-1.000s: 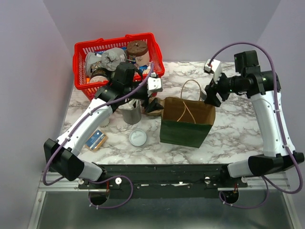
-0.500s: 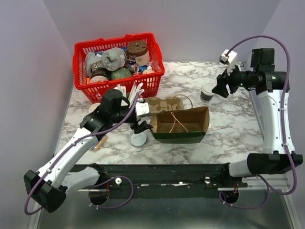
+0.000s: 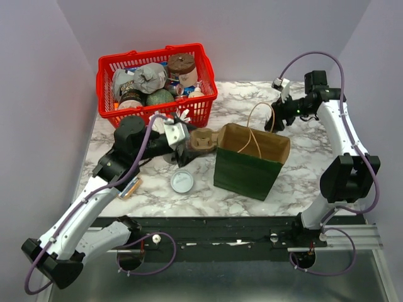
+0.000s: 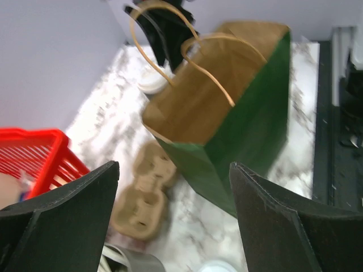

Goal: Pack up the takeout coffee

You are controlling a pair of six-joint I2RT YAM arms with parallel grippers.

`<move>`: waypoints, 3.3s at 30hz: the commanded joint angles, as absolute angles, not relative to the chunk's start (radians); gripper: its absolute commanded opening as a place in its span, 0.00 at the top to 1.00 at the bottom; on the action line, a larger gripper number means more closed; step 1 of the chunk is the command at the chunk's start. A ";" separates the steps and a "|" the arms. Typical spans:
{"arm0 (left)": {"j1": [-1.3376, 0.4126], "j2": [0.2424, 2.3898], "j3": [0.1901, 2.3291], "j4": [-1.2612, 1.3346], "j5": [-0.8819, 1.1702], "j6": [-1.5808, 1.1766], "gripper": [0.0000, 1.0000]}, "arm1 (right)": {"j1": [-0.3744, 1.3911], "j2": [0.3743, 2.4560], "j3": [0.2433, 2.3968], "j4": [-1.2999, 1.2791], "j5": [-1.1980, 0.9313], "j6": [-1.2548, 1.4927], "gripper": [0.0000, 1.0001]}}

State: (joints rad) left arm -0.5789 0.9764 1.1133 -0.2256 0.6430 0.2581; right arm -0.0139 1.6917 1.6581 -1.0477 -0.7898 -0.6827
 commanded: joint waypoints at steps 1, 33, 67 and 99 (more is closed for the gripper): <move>-0.617 0.922 0.951 -0.380 0.715 0.348 0.21 | -0.008 1.695 1.591 -1.062 -0.799 -0.729 0.33; -0.649 1.551 1.327 -0.200 0.724 0.164 0.32 | 0.219 1.247 1.061 -1.296 -0.735 -0.850 0.38; -0.807 1.449 1.610 -0.600 0.442 0.302 0.02 | 0.118 1.614 1.873 -1.184 -0.945 -0.769 0.28; -0.808 1.592 1.896 -0.667 0.500 0.580 1.00 | 0.153 1.128 1.329 -1.046 -0.833 -0.670 0.21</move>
